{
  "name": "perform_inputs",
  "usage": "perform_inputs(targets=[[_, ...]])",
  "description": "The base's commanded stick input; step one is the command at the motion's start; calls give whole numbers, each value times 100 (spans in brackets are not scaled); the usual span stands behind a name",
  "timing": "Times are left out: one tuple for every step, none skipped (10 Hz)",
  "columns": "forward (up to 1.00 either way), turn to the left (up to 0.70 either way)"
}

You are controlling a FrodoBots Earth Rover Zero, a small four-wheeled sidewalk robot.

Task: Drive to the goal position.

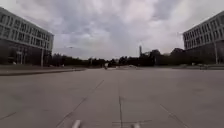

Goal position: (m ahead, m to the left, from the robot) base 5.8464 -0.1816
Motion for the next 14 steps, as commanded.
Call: perform_inputs(targets=[[85, 0], [85, 0], [85, -3], [85, -21], [85, -18], [85, -2], [85, 0], [85, 0], [85, 0], [85, 0], [85, 0], [85, 0], [85, 0], [85, 0]])
